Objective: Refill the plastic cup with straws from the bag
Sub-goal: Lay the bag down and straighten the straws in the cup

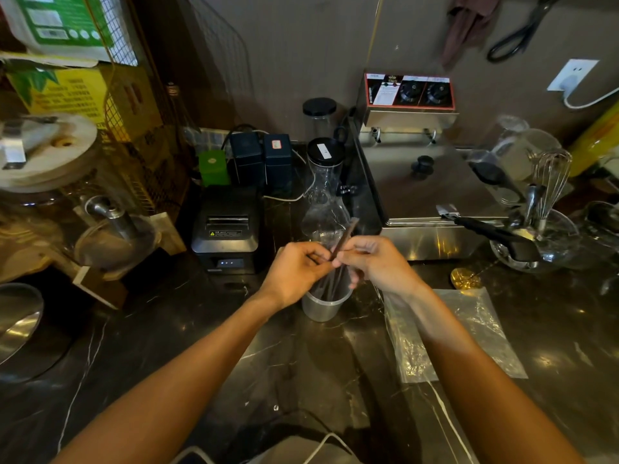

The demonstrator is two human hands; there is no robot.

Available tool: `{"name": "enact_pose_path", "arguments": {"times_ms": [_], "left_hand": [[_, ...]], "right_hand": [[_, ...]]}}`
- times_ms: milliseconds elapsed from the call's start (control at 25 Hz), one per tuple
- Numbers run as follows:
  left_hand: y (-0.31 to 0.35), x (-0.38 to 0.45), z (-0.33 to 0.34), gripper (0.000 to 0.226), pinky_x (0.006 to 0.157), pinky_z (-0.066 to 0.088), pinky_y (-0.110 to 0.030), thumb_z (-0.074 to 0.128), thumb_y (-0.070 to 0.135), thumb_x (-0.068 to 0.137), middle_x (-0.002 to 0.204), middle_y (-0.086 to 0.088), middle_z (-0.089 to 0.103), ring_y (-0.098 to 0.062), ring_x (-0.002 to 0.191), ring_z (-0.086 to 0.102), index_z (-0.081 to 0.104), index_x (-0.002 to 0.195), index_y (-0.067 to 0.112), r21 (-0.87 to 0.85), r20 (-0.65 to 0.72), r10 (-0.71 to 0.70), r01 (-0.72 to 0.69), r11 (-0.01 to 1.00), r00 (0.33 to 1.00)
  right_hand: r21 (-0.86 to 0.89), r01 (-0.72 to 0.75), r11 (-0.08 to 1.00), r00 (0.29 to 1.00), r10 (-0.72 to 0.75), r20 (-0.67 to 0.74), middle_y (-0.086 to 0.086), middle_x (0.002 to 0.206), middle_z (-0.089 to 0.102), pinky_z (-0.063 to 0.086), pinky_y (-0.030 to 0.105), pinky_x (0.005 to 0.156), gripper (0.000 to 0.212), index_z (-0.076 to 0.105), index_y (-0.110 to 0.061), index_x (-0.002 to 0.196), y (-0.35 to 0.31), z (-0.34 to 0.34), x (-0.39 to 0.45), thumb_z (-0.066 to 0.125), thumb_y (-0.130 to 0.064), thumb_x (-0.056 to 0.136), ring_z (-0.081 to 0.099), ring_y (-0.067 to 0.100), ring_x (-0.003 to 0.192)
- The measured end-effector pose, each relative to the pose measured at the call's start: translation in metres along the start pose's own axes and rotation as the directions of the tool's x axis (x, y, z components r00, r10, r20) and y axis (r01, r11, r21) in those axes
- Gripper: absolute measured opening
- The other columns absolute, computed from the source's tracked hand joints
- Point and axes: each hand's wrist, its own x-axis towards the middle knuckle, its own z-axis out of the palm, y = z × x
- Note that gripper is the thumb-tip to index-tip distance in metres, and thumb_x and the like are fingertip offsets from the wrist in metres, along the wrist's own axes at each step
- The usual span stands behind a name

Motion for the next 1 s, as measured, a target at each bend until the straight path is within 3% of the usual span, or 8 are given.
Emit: {"name": "enact_pose_path", "arguments": {"times_ms": [120, 320, 440, 520, 680, 880, 1000], "left_hand": [[-0.009, -0.003, 0.002, 0.006, 0.072, 0.063, -0.026, 0.074, 0.016, 0.092, 0.084, 0.004, 0.076, -0.003, 0.071, 0.074, 0.074, 0.098, 0.019, 0.083, 0.017, 0.022, -0.023, 0.996, 1.000], [-0.022, -0.009, 0.003, 0.003, 0.072, 0.064, -0.029, 0.074, 0.017, 0.091, 0.081, 0.005, 0.075, -0.001, 0.071, 0.073, 0.073, 0.093, 0.020, 0.128, -0.025, -0.014, 0.017, 0.992, 1.000], [-0.027, -0.009, 0.001, 0.003, 0.075, 0.064, -0.029, 0.072, 0.020, 0.093, 0.083, 0.006, 0.076, -0.002, 0.074, 0.074, 0.075, 0.095, 0.020, 0.161, -0.055, -0.061, 0.069, 0.984, 0.997], [-0.029, -0.007, 0.000, 0.004, 0.077, 0.064, -0.032, 0.071, 0.019, 0.093, 0.082, 0.004, 0.076, -0.005, 0.074, 0.074, 0.074, 0.096, 0.020, 0.164, -0.062, -0.070, 0.079, 0.983, 0.996], [-0.024, 0.001, -0.007, 0.003, 0.077, 0.064, -0.034, 0.072, 0.017, 0.092, 0.076, 0.000, 0.075, -0.010, 0.072, 0.074, 0.075, 0.090, 0.017, 0.190, -0.022, -0.080, 0.083, 0.978, 0.997], [-0.025, 0.006, -0.006, 0.012, 0.082, 0.062, -0.038, 0.070, 0.023, 0.094, 0.070, 0.006, 0.071, -0.007, 0.072, 0.071, 0.072, 0.082, 0.024, 0.378, 0.081, -0.108, 0.070, 0.923, 0.991], [-0.026, 0.004, -0.001, 0.006, 0.084, 0.062, -0.036, 0.068, 0.025, 0.096, 0.072, 0.011, 0.066, -0.002, 0.076, 0.068, 0.071, 0.091, 0.027, 0.392, 0.068, -0.080, 0.047, 0.919, 0.994]], "right_hand": [[-0.090, 0.018, 0.996, 0.999, -0.021, -0.029, -0.003, 0.057, 0.068, 0.057, 0.033, 0.059, 0.018, 0.072, 0.004, 0.090, 0.011, 0.001, 0.001, 0.067, -0.010, 0.100, 0.058, 0.015, 0.048], [-0.388, 0.040, 0.921, 0.988, -0.095, -0.124, -0.002, 0.063, 0.066, 0.056, 0.039, 0.058, 0.023, 0.066, -0.014, 0.079, 0.025, 0.006, 0.003, 0.065, -0.021, 0.102, 0.058, 0.006, 0.044], [-0.566, 0.038, 0.823, 0.987, -0.121, -0.110, 0.001, 0.068, 0.068, 0.059, 0.044, 0.062, 0.021, 0.067, -0.022, 0.082, 0.032, 0.005, 0.002, 0.063, -0.028, 0.102, 0.067, 0.011, 0.060], [-0.581, 0.035, 0.813, 0.990, -0.108, -0.092, 0.001, 0.074, 0.072, 0.060, 0.048, 0.065, 0.018, 0.069, -0.022, 0.087, 0.035, 0.007, 0.001, 0.062, -0.030, 0.101, 0.070, 0.016, 0.067], [-0.621, 0.002, 0.784, 0.984, -0.113, -0.141, 0.002, 0.071, 0.068, 0.056, 0.046, 0.061, 0.020, 0.067, -0.019, 0.085, 0.033, 0.007, 0.001, 0.062, -0.027, 0.102, 0.067, 0.018, 0.064], [-0.679, 0.012, 0.734, 0.988, -0.115, -0.107, -0.003, 0.078, 0.071, 0.061, 0.041, 0.068, 0.013, 0.069, -0.022, 0.094, 0.036, 0.009, 0.003, 0.064, -0.032, 0.101, 0.070, 0.011, 0.072], [-0.672, -0.007, 0.740, 0.975, -0.144, -0.169, -0.001, 0.087, 0.074, 0.061, 0.039, 0.073, 0.014, 0.071, -0.020, 0.104, 0.038, 0.012, 0.001, 0.066, -0.033, 0.100, 0.071, 0.013, 0.079]]}}
